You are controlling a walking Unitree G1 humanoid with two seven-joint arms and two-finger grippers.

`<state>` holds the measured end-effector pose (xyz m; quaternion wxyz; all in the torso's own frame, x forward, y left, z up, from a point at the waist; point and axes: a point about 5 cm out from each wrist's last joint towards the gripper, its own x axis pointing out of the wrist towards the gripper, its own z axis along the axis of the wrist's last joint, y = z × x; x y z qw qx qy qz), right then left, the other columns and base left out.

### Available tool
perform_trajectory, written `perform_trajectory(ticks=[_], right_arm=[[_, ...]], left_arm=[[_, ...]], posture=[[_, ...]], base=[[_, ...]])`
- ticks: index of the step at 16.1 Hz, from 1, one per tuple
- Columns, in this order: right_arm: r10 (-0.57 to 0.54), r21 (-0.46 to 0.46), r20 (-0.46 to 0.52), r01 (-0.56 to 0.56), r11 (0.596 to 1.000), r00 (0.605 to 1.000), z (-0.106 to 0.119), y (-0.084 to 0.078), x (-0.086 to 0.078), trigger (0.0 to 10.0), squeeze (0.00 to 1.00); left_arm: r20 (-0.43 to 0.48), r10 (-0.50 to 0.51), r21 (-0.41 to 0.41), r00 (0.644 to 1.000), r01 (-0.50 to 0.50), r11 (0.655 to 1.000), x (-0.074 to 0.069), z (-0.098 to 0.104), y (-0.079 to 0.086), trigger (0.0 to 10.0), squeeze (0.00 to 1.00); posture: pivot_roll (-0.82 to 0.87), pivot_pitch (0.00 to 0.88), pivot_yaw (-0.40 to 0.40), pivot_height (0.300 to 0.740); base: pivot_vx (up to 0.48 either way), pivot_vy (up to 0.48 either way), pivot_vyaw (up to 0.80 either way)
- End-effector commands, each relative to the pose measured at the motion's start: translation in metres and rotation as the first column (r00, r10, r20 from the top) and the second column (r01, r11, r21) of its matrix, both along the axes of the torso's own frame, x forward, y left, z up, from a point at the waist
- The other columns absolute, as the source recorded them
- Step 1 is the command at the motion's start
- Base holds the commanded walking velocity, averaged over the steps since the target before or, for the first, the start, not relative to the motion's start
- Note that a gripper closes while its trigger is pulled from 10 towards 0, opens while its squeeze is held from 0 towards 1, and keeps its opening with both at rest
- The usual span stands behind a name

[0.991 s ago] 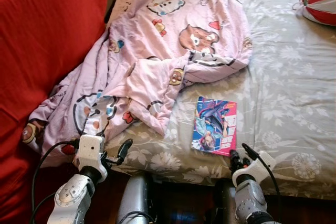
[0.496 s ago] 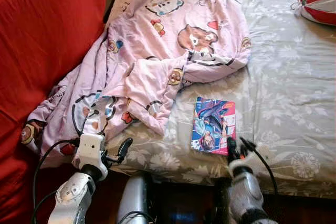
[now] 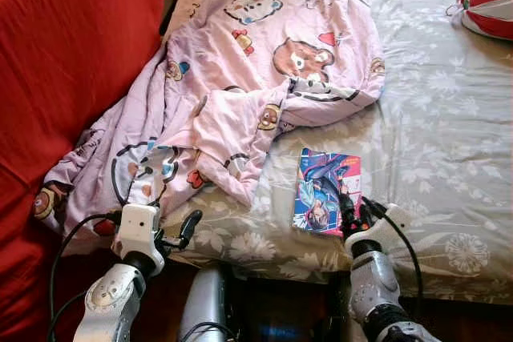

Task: Clean up the room

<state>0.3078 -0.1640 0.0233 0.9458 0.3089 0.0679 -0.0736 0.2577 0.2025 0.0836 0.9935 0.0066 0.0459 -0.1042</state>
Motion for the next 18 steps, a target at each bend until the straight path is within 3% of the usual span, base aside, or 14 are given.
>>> perform_trajectory(ticks=[1, 5, 8, 18], right_arm=[[-0.028, 0.047, -0.052, 0.031, 0.998, 0.998, -0.009, -0.002, -0.006, 10.0, 0.0], [0.01, 0.145, -0.073, 0.001, 0.989, 0.997, -0.018, -0.002, -0.011, 10.0, 0.0], [0.072, 0.177, -0.022, -0.067, 0.982, 0.997, -0.014, 0.001, -0.009, 10.0, 0.0], [0.087, 0.145, -0.023, -0.082, 0.986, 0.996, -0.022, -0.01, -0.02, 10.0, 0.0]], left_arm=[[-0.034, 0.02, 0.018, 0.999, -0.019, 1.0, -0.006, -0.009, 0.006, 10.0, 0.0], [-0.036, 0.013, 0.015, 0.999, -0.013, 1.0, -0.007, -0.009, 0.005, 10.0, 0.0], [-0.036, 0.015, 0.016, 0.999, -0.014, 1.0, -0.007, -0.009, 0.006, 10.0, 0.0], [-0.038, 0.02, 0.02, 0.999, -0.019, 1.0, -0.004, -0.007, 0.012, 10.0, 0.0]], posture=[[0.18, 0.207, 0.062, 0.601], [0.18, 0.211, 0.068, 0.601], [0.18, 0.211, 0.07, 0.601], [0.19, 0.21, 0.083, 0.601]], base=[[0.0, 0.0, 0.0], [0.0, 0.0, 0.0], [0.0, 0.0, 0.0], [0.0, 0.0, 0.0]])
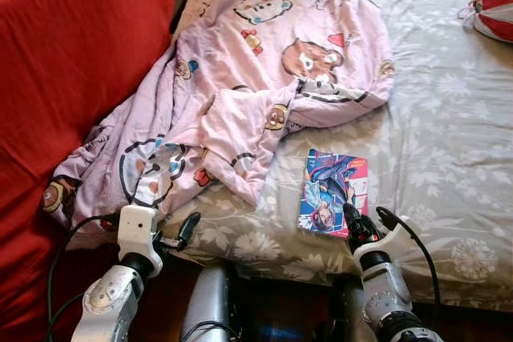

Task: Clean up the room

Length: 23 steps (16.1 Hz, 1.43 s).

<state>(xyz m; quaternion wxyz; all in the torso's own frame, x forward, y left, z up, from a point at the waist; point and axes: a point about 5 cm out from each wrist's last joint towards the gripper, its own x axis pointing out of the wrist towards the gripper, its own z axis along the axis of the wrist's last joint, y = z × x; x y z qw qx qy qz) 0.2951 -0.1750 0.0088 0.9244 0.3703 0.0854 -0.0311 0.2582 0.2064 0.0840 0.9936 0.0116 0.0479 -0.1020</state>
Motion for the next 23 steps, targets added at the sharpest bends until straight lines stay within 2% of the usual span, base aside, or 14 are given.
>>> perform_trajectory(ticks=[1, 5, 7, 19, 23], right_arm=[[0.004, 0.001, -0.029, -0.004, 1.0, 1.0, -0.008, 0.0, -0.008, 10.0, 0.0], [-0.027, -0.021, -0.047, 0.026, 0.999, 0.999, -0.01, -0.005, -0.01, 10.0, 0.0], [-0.078, -0.057, -0.08, 0.074, 0.996, 0.994, -0.013, -0.011, -0.014, 10.0, 0.0], [-0.042, -0.025, -0.139, 0.039, 0.999, 0.989, -0.023, -0.01, -0.022, 10.0, 0.0], [0.018, -0.019, -0.21, -0.022, 1.0, 0.978, -0.036, -0.006, -0.035, 10.0, 0.0]], left_arm=[[-0.035, 0.02, 0.012, 0.999, -0.02, 1.0, -0.004, -0.007, 0.01, 10.0, 0.0], [-0.036, 0.021, 0.016, 0.999, -0.02, 1.0, -0.004, -0.007, 0.011, 10.0, 0.0], [-0.034, 0.02, 0.016, 0.999, -0.019, 1.0, -0.004, -0.007, 0.011, 10.0, 0.0], [-0.031, 0.01, 0.019, 0.999, -0.01, 1.0, -0.004, -0.006, 0.01, 10.0, 0.0], [-0.034, 0.006, 0.028, 0.999, -0.005, 1.0, -0.005, -0.007, 0.01, 10.0, 0.0]], posture=[[0.19, 0.207, 0.084, 0.601], [0.19, 0.205, 0.086, 0.601], [0.19, 0.204, 0.088, 0.601], [0.19, 0.21, 0.088, 0.601], [0.19, 0.211, 0.09, 0.601]], base=[[0.0, 0.0, 0.0], [0.0, 0.0, 0.0], [0.0, 0.0, 0.0], [0.0, 0.0, 0.0], [0.0, 0.0, 0.0]])
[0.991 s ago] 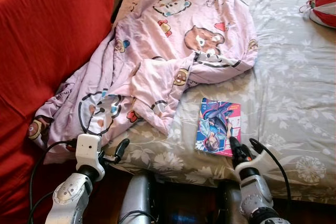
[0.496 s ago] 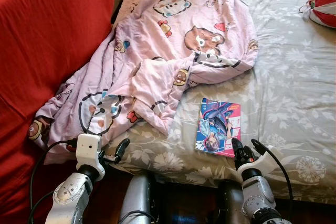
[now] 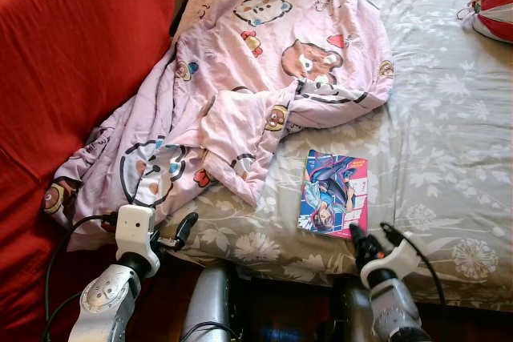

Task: Clean up the room

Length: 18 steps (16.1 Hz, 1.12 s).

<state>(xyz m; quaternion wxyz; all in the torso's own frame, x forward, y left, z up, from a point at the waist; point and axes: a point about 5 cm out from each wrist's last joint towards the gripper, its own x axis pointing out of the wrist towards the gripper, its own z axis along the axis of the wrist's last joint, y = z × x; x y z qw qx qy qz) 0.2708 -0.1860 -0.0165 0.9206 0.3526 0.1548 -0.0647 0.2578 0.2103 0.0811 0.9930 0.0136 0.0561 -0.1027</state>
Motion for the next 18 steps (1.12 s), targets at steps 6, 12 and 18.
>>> perform_trajectory(ticks=[6, 12, 18], right_arm=[[-0.001, 0.045, -0.116, 0.006, 0.999, 0.993, -0.021, 0.006, -0.022, 10.0, 0.0], [-0.13, 0.203, -0.024, 0.133, 0.97, 0.991, -0.007, 0.002, -0.005, 10.0, 0.0], [-0.085, 0.229, -0.016, 0.087, 0.969, 0.996, -0.002, 0.014, 0.003, 10.0, 0.0]], left_arm=[[-0.018, 0.002, 0.024, 1.0, -0.002, 1.0, -0.005, -0.003, 0.006, 10.0, 0.0], [-0.015, 0.006, 0.026, 1.0, -0.005, 1.0, -0.006, -0.002, 0.005, 10.0, 0.0], [-0.02, 0.008, 0.03, 1.0, -0.007, 1.0, -0.008, -0.002, 0.007, 10.0, 0.0]], posture=[[0.19, 0.215, 0.094, 0.601], [0.2, 0.217, 0.097, 0.601], [0.2, 0.22, 0.098, 0.601]], base=[[0.0, 0.0, 0.0], [0.0, 0.0, 0.0], [0.0, 0.0, 0.0]])
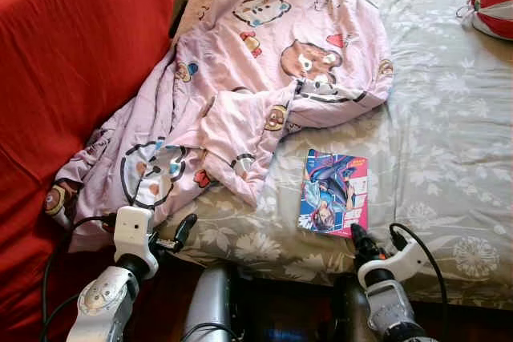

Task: Clean up the room

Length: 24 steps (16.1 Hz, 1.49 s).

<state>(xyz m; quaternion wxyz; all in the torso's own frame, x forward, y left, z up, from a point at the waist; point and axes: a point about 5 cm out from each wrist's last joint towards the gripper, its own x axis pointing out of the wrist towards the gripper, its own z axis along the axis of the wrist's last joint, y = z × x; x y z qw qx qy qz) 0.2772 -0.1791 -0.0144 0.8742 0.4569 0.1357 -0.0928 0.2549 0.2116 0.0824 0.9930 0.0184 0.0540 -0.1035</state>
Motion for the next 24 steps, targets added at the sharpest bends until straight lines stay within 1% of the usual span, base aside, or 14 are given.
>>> perform_trajectory(ticks=[1, 4, 9, 12, 13, 16, 17, 19, 20, 24], right_arm=[[0.026, 0.032, -0.023, -0.025, 0.999, 0.999, -0.004, 0.01, -0.002, 0.0, 0.0], [0.037, 0.033, -0.019, -0.036, 0.999, 0.999, -0.003, 0.013, 0.0, 0.0, 0.0], [0.041, 0.031, -0.026, -0.04, 0.999, 0.999, -0.004, 0.013, -0.002, 0.0, 0.0], [0.024, 0.022, -0.023, -0.023, 0.999, 0.999, -0.003, 0.011, -0.001, 0.0, 0.0], [0.006, 0.017, -0.023, -0.006, 1.0, 1.0, -0.004, 0.01, -0.002, 0.0, 0.0], [-0.07, -0.022, -0.058, 0.069, 0.997, 0.996, -0.01, 0.001, -0.011, 0.0, 0.0], [-0.121, -0.054, -0.06, 0.117, 0.992, 0.991, -0.011, -0.005, -0.016, 0.0, 0.0], [-0.167, -0.09, -0.043, 0.163, 0.983, 0.985, -0.01, -0.011, -0.018, 0.0, 0.0], [-0.201, -0.128, -0.03, 0.196, 0.972, 0.979, -0.009, -0.013, -0.02, 0.0, 0.0], [-0.21, -0.137, -0.028, 0.204, 0.969, 0.977, -0.009, -0.014, -0.021, 0.0, 0.0]], left_arm=[[-0.027, 0.011, 0.02, 1.0, -0.011, 1.0, -0.006, -0.004, 0.006, 10.0, 0.0], [-0.028, 0.011, 0.021, 1.0, -0.011, 1.0, -0.006, -0.004, 0.006, 10.0, 0.0], [-0.029, 0.014, 0.02, 0.999, -0.013, 1.0, -0.006, -0.006, 0.006, 10.0, 0.0], [-0.028, 0.015, 0.017, 1.0, -0.014, 1.0, -0.003, -0.006, 0.005, 10.0, 0.0], [-0.027, 0.016, 0.016, 1.0, -0.015, 1.0, -0.002, -0.007, 0.005, 10.0, 0.0], [-0.021, 0.017, 0.01, 1.0, -0.016, 1.0, 0.002, -0.007, 0.002, 10.0, 0.0], [-0.017, 0.017, 0.007, 1.0, -0.017, 1.0, 0.004, -0.006, 0.001, 10.0, 0.0], [-0.015, 0.02, 0.005, 1.0, -0.02, 1.0, 0.007, -0.008, 0.001, 10.0, 0.0], [-0.011, 0.023, 0.001, 1.0, -0.023, 1.0, 0.01, -0.009, 0.0, 10.0, 0.0], [-0.01, 0.024, 0.0, 1.0, -0.024, 1.0, 0.011, -0.009, 0.0, 10.0, 0.0]], posture=[[0.21, 0.22, 0.098, 0.601], [0.21, 0.22, 0.097, 0.601], [0.2, 0.216, 0.093, 0.601], [0.19, 0.206, 0.087, 0.601], [0.19, 0.201, 0.085, 0.601], [0.19, 0.187, 0.079, 0.601], [0.18, 0.182, 0.077, 0.601], [0.16, 0.167, 0.069, 0.601], [0.15, 0.153, 0.062, 0.601], [0.15, 0.151, 0.061, 0.601]], base=[[0.0, 0.0, 0.0], [0.0, 0.0, 0.0], [0.0, 0.0, 0.0], [0.0, 0.0, 0.0], [0.0, 0.0, 0.0], [0.0, 0.0, 0.0], [0.0, 0.0, 0.0], [0.0, 0.0, 0.0], [0.0, 0.0, 0.0], [0.0, 0.0, 0.0]])
